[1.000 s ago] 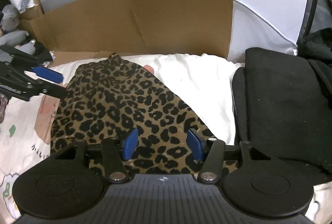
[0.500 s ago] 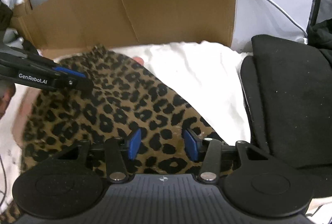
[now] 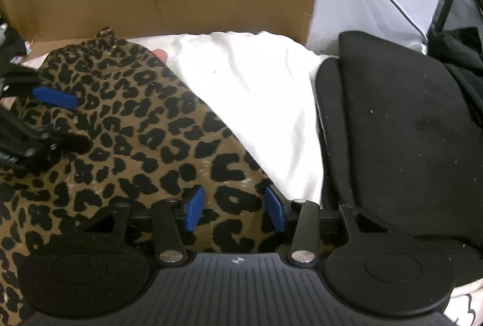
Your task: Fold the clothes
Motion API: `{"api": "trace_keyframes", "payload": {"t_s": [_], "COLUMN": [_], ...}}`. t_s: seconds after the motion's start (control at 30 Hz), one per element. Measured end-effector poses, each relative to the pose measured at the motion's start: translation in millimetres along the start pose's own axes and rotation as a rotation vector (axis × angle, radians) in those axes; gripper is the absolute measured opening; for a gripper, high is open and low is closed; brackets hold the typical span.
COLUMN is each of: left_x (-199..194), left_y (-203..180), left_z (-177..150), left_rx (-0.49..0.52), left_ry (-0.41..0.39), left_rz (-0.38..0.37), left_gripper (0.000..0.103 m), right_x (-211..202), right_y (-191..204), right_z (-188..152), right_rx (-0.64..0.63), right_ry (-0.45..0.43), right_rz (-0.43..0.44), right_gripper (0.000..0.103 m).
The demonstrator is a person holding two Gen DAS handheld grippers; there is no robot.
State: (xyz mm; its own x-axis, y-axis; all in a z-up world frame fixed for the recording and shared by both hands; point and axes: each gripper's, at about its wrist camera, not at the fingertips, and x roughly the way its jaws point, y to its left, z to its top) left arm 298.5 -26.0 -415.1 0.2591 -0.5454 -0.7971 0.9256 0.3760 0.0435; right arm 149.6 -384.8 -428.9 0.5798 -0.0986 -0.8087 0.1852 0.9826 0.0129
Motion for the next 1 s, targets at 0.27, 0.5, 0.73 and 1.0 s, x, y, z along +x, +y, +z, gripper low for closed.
{"api": "trace_keyframes", "payload": {"t_s": [0.27, 0.5, 0.73, 1.0], "left_x": [-32, -12, -16, -57], "left_y": [-4, -4, -12, -25], "left_z": [-24, -30, -30, -46], "left_rx": [0.021, -0.045, -0.050, -0.022], "left_ry": [-0.014, 0.011, 0.026, 0.079], "left_rz": [-0.038, -0.030, -0.041, -0.102], "left_gripper": [0.066, 0.061, 0.061, 0.061], "right_x": [-8, -36, -29, -34], "right_y": [5, 12, 26, 19], "right_z": [4, 3, -23, -28], "right_rx": [-0.031, -0.009, -0.042, -0.032], "right_ry": [-0.011, -0.059, 0.015, 0.027], "right_rz": [-0.029, 0.112, 0.137, 0.067], "right_gripper": [0.047, 0.045, 0.044, 0.043]}}
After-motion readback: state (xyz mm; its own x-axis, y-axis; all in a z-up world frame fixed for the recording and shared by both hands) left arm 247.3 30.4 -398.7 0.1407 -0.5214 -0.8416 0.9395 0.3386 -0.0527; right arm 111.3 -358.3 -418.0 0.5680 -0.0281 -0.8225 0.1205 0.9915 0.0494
